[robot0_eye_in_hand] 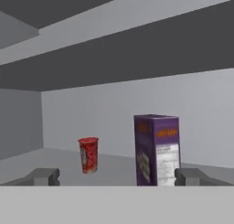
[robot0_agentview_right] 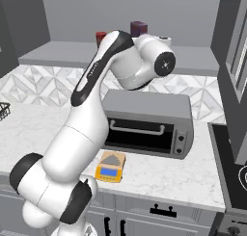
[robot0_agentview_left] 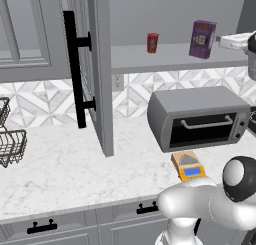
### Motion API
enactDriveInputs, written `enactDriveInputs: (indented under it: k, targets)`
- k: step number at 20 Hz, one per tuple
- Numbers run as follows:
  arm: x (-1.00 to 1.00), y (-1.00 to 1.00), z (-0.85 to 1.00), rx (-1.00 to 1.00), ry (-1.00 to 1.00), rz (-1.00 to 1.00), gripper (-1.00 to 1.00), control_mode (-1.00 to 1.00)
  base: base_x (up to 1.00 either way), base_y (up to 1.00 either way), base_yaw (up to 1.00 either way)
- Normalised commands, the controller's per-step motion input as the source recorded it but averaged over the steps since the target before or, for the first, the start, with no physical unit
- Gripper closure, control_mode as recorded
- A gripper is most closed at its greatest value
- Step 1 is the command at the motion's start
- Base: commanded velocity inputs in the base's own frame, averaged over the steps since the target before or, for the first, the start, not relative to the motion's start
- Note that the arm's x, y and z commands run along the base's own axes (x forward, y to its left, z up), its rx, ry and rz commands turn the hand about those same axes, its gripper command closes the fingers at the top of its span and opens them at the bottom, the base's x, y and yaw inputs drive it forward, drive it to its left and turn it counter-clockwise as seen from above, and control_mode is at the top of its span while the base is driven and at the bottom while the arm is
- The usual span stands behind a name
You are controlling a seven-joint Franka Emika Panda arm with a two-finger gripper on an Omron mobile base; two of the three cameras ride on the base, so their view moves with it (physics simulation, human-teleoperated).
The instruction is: Pick the cereal and place it on the digital scale for weighing, and close the cabinet.
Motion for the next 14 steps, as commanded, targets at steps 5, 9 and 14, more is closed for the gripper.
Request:
enactDriveInputs:
  k: [5, 9, 14]
  targets:
    - [0.27, -0.15, 0.00, 0.00, 0.06, 0.01, -1.00, -1.00, 0.00, 0.00, 0.00]
    - [0.29, -0.09, 0.03, 0.00, 0.04, 0.00, -1.00, -1.00, 0.00, 0.00, 0.00]
    - [0.21, -0.15, 0.02, 0.00, 0.01, 0.00, -1.00, -1.00, 0.00, 0.00, 0.00]
